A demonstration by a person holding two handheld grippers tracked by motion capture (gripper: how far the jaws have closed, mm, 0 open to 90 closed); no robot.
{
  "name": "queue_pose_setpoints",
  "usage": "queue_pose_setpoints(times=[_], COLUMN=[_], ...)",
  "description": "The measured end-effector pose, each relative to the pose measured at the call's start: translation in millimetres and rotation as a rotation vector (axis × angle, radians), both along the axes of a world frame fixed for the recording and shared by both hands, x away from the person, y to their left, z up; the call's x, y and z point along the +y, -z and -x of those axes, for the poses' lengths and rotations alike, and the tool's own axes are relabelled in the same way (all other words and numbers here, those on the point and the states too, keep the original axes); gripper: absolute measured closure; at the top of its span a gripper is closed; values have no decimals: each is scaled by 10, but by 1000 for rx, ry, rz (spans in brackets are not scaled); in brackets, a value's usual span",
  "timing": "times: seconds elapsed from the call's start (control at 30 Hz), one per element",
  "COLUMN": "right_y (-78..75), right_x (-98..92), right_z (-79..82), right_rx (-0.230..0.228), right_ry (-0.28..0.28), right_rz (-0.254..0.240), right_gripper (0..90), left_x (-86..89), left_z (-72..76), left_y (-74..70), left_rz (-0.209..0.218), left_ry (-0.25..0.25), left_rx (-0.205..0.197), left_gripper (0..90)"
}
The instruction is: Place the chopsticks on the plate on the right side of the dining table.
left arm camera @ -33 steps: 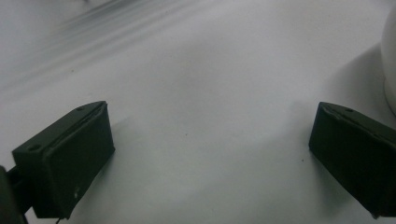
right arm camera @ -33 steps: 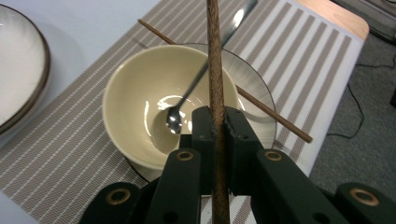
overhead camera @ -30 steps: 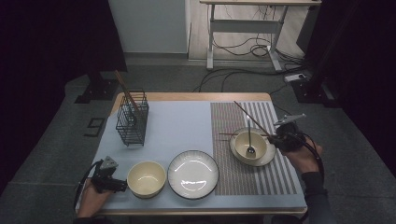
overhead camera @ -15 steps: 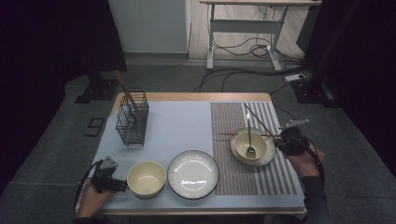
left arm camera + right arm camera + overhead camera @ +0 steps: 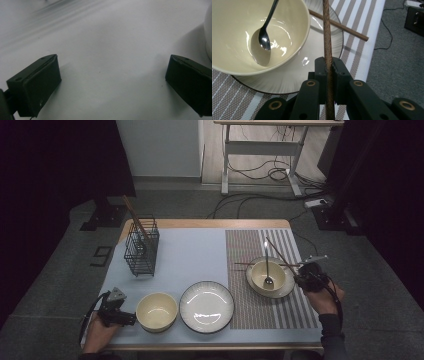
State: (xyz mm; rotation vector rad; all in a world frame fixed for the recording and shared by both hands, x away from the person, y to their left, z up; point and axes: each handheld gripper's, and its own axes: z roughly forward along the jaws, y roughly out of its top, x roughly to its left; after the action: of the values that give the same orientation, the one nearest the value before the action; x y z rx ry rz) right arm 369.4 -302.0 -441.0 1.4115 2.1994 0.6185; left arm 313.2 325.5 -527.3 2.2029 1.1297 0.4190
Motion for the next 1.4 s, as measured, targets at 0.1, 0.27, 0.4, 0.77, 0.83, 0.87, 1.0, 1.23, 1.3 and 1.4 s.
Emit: queue_pose_setpoints(times=[0.1,0.27,0.4,0.77,0.83,0.87,1.0,1.23,1.3,1.4], right_y=[61,144,181,297,319,327,361,396,408,431], right_x=[12,29,39,52,58,62,85,95,93,98], right_z=[-13,-33,-48,-117,-128,-132,-155,-166,-168,-171], right_rx=[7,14,24,41,43,44,51,58,60,68], right_ry=[1,-4,-5,-13,-24,-26,-34,-59,-63,-72], right_rz=[-5,-11,-9,-18,-20,-18,-12,-21,-21,-20], right_gripper=[839,838,838,837,837,837,837,836,836,835], left_x=[0,1,1,0,1,0,1,1,1,1], left_z=[0,0,0,0,0,0,0,0,0,0], left_y=[0,-1,-1,-1,-1,-1,-1,-1,-1,-1], left_rz=[1,0,-1,0,-1,-1,-1,-1,0,0], left_ry=[0,1,0,1,1,1,1,1,1,1], left_rx=[1,2,1,1,1,1,1,2,2,2], left_gripper=[0,0,0,0,0,0,0,0,0,0])
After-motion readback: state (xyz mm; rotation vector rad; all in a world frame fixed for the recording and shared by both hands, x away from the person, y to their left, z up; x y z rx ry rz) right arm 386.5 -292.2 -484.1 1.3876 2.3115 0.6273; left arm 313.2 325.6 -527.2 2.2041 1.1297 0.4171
